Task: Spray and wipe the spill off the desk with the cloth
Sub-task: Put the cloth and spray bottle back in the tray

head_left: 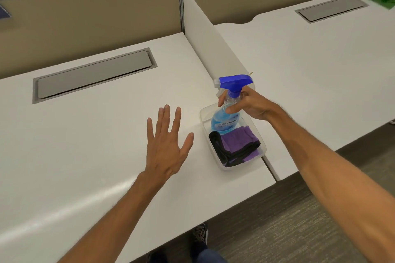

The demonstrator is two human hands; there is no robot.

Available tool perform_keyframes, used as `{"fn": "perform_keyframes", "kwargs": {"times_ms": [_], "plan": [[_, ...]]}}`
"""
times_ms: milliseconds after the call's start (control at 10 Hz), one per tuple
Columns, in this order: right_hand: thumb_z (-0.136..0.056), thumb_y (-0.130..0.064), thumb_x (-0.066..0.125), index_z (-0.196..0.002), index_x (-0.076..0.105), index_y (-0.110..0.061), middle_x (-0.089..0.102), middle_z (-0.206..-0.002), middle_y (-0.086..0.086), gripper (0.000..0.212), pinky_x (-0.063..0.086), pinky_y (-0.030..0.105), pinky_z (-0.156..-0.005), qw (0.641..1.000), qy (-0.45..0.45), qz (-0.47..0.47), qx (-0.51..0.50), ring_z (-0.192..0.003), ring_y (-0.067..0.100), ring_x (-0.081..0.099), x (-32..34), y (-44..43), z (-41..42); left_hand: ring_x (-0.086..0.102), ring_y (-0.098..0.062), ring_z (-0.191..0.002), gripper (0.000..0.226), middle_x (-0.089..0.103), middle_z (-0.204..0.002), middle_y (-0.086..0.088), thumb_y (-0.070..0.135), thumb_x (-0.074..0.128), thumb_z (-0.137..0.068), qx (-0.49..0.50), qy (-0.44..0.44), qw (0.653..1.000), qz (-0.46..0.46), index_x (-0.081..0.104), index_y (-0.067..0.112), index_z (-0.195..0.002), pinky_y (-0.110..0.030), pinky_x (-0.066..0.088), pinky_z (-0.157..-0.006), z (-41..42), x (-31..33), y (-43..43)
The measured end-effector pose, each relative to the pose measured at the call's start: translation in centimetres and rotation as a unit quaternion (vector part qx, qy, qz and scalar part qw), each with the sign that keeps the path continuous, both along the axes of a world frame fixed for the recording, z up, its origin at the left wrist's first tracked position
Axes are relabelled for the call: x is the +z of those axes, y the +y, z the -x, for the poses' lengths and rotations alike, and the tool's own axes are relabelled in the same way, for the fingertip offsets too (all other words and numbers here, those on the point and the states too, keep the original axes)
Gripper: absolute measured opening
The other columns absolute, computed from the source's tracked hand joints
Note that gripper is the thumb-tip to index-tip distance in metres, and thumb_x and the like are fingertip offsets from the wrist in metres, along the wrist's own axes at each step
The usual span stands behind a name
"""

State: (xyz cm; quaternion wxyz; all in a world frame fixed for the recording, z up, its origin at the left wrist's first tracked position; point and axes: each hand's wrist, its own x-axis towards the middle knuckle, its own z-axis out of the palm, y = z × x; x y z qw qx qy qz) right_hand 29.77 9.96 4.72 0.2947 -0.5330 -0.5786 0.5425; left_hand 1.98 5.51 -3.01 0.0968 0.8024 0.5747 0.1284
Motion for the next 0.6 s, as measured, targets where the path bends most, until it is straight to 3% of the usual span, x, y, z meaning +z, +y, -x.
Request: {"fn": "perform_keyframes", "kwargs": {"times_ms": [100, 200, 300, 400, 500, 600], "plan": [[-0.073, 0.008, 0.067, -0.095, 0.065, -0.015, 0.074, -0.091, -0.008, 0.032, 0.058, 0.024, -0.079, 1.0, 0.008, -0.006, -0.013, -0.092, 0.01, 0.068, -0.2, 0.0, -0.2, -0.006, -0.022, -0.158, 0.081, -0.002, -0.172, -0.005, 0.071, 0.015, -0.095, 0.001, -0.003, 1.0, 0.002, 0.005, 0.029, -0.163, -0.052, -0.006, -0.127, -0.3, 0.0, 0.1], [-0.075, 0.008, 0.067, -0.104, 0.065, -0.017, 0.067, -0.114, 0.02, 0.039, 0.058, 0.031, -0.083, 0.999, 0.027, -0.024, -0.027, -0.098, 0.019, 0.064, -0.4, -0.2, -0.2, -0.006, -0.022, -0.158, 0.083, -0.003, -0.172, -0.005, 0.073, 0.01, -0.094, -0.001, -0.004, 1.0, 0.007, 0.005, 0.029, -0.163, -0.053, -0.004, -0.127, -0.5, 0.1, 0.0], [-0.075, 0.003, 0.069, -0.114, 0.063, -0.015, 0.06, -0.124, 0.029, 0.043, 0.059, 0.033, -0.085, 0.998, 0.024, -0.034, -0.045, -0.103, 0.028, 0.064, -0.7, -0.4, -0.3, -0.003, -0.024, -0.159, 0.084, 0.0, -0.172, -0.005, 0.075, 0.006, -0.094, -0.003, -0.008, 1.0, 0.009, 0.006, 0.028, -0.163, -0.055, -0.001, -0.127, -0.8, 0.3, -0.1], [-0.08, 0.008, 0.073, -0.126, 0.056, -0.004, 0.065, -0.122, 0.019, 0.051, 0.058, 0.036, -0.088, 0.997, -0.025, -0.031, -0.063, -0.111, 0.032, 0.064, -0.8, -1.0, -0.3, -0.005, -0.023, -0.158, 0.085, -0.002, -0.172, -0.005, 0.075, 0.005, -0.093, -0.005, 0.001, 1.0, 0.017, 0.005, 0.028, -0.163, -0.055, -0.002, -0.127, -1.0, 0.6, -0.3], [-0.083, 0.002, 0.074, -0.121, 0.053, -0.014, 0.062, -0.113, 0.001, 0.047, 0.057, 0.033, -0.088, 0.993, -0.063, -0.027, -0.099, -0.111, 0.027, 0.06, -0.2, -1.9, 0.0, -0.005, -0.023, -0.159, 0.086, -0.002, -0.172, -0.005, 0.076, 0.003, -0.092, -0.003, -0.01, 1.0, 0.013, 0.004, 0.028, -0.163, -0.055, -0.001, -0.127, -1.1, 1.2, -0.2], [-0.082, -0.012, 0.08, -0.131, 0.047, -0.018, 0.054, -0.124, -0.004, 0.06, 0.046, 0.034, -0.097, 0.978, -0.114, -0.042, -0.167, -0.113, 0.017, 0.051, 0.1, -3.4, 0.7, -0.004, -0.023, -0.159, 0.085, 0.0, -0.172, -0.006, 0.075, 0.006, -0.093, 0.001, -0.027, 1.0, -0.003, 0.006, 0.027, -0.163, -0.055, -0.002, -0.127, -1.2, 1.9, -0.1]]}}
